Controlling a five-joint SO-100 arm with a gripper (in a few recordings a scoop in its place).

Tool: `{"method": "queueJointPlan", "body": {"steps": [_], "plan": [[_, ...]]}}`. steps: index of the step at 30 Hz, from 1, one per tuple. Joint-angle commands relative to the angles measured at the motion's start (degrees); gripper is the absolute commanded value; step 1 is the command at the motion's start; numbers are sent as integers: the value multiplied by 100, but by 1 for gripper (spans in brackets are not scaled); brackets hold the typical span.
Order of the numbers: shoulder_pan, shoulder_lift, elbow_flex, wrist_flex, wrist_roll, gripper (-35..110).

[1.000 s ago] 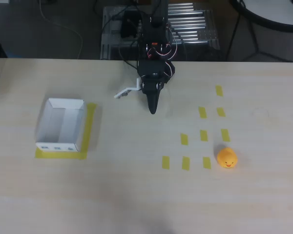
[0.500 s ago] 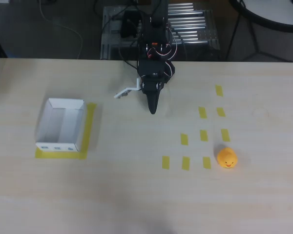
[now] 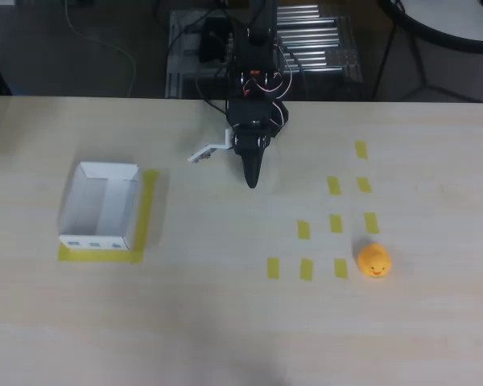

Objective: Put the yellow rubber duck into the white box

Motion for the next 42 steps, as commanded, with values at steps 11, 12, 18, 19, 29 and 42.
{"method": "queueJointPlan", "body": {"steps": [11,12,18,19,29,42], "plan": [[-853,-5106,-5168,-642,-3647,22],[-984,-5572,-5528,-475,-3797,27],[-1881,-8095,-7567,1046,-4307,50],[-2048,-8429,-7937,1318,-4307,52],[-2795,-12366,-12797,3252,-3858,59],[-3313,-14660,-15557,3331,-3103,59]]}}
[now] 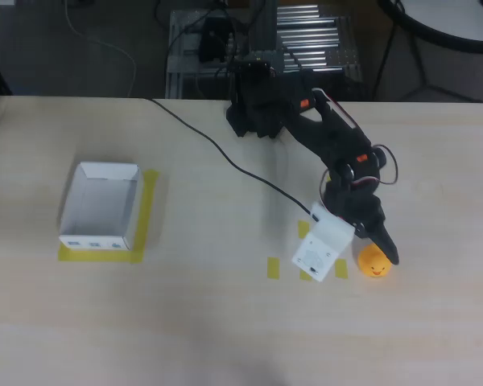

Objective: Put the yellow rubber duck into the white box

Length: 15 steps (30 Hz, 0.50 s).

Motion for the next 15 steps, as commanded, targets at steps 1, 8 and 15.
{"method": "queueJointPlan", "body": {"steps": [1,8,15], "plan": [[-281,-132,-1301,-35,149,59],[-431,-659,-1547,-325,281,57],[-580,-896,-1485,-545,316,49]]}}
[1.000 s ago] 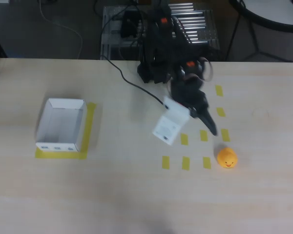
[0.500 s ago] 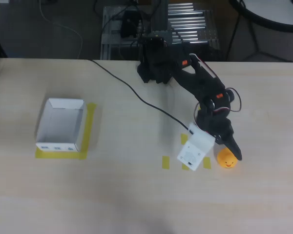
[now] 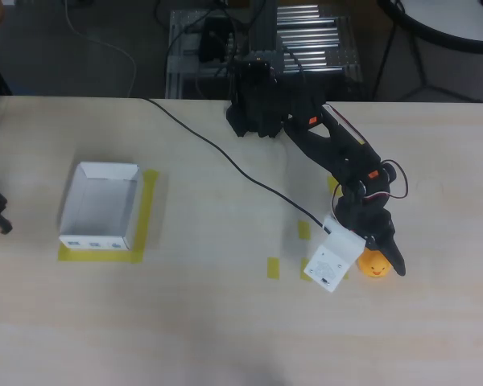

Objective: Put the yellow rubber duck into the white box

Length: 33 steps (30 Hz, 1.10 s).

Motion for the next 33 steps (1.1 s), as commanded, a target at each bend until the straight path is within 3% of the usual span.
{"method": "queueJointPlan", "body": {"steps": [1,9,18,26,33], "plan": [[-325,193,-624,-255,-9,47],[-422,-62,-580,-615,141,0],[-237,448,-879,-554,747,0],[1354,5159,1415,-633,1063,0],[4500,8868,4113,-1503,694,0]]}}
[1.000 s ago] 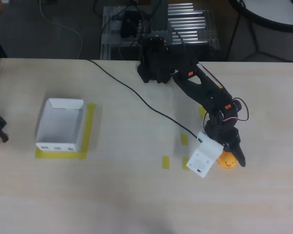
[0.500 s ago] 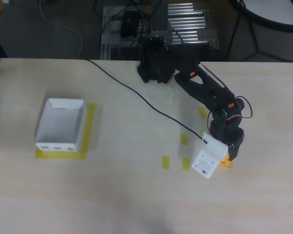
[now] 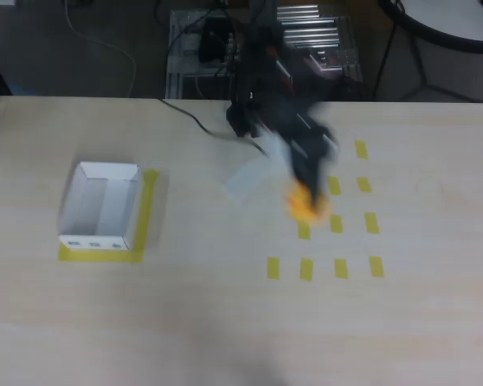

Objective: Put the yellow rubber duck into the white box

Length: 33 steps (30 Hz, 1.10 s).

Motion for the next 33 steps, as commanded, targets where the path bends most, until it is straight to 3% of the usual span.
{"method": "queueJointPlan", "body": {"steps": [1,6,10,14,22,33], "plan": [[2558,3313,2145,-1046,-149,0],[4570,5300,5177,-2654,-105,0],[5528,5203,6091,-2839,-466,0],[5994,3472,5546,-2777,-527,0],[6311,-167,2593,-2224,-343,0],[6100,-2004,2215,-2777,-984,0]]}}
